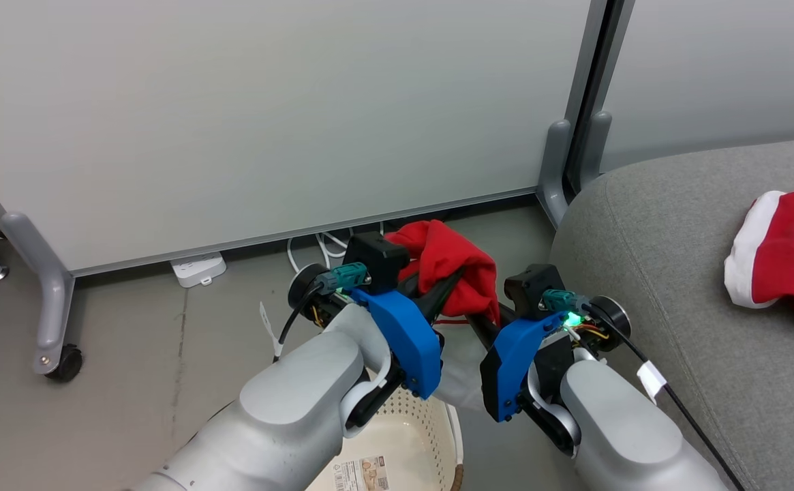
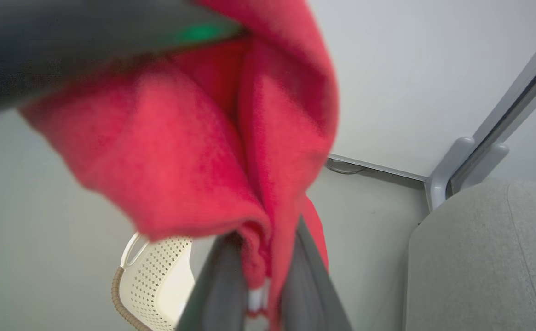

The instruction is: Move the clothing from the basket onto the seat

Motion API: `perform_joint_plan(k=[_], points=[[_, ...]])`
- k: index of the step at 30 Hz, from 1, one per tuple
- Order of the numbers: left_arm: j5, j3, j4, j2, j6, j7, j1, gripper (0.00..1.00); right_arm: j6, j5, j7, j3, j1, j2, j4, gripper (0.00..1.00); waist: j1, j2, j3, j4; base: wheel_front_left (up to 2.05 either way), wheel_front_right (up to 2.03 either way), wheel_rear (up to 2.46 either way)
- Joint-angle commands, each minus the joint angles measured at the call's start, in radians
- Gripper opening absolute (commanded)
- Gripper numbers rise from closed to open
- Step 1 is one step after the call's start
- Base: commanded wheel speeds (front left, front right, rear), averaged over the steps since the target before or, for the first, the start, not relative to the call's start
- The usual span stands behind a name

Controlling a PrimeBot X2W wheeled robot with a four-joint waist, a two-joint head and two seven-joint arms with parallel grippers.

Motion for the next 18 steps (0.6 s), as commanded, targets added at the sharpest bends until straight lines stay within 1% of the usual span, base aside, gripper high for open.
perform_joint_plan(k=[1, 5, 18], points=[[-0.004, 0.002, 0.0, 0.001, 0.001, -0.008, -0.022, 0.0, -0.001, 0.006, -0.006, 0.003, -0.013, 0.002, 0.007, 0.0, 0.0, 0.0, 0.0, -0.001, 0.0, 0.0, 0.0], [-0.011, -0.007, 0.007, 0.001, 0.005, -0.016, -0.025, 0.0, -0.001, 0.02, -0.026, 0.018, -0.029, 0.002, 0.033, 0.0, 0.0, 0.0, 0.0, -0.006, 0.0, 0.0, 0.0], [-0.035, -0.033, 0.018, 0.001, -0.001, -0.033, -0.035, 0.0, -0.001, 0.044, -0.066, 0.046, -0.051, 0.005, 0.09, 0.0, 0.0, 0.0, -0.007, -0.014, 0.0, 0.0, 0.0]])
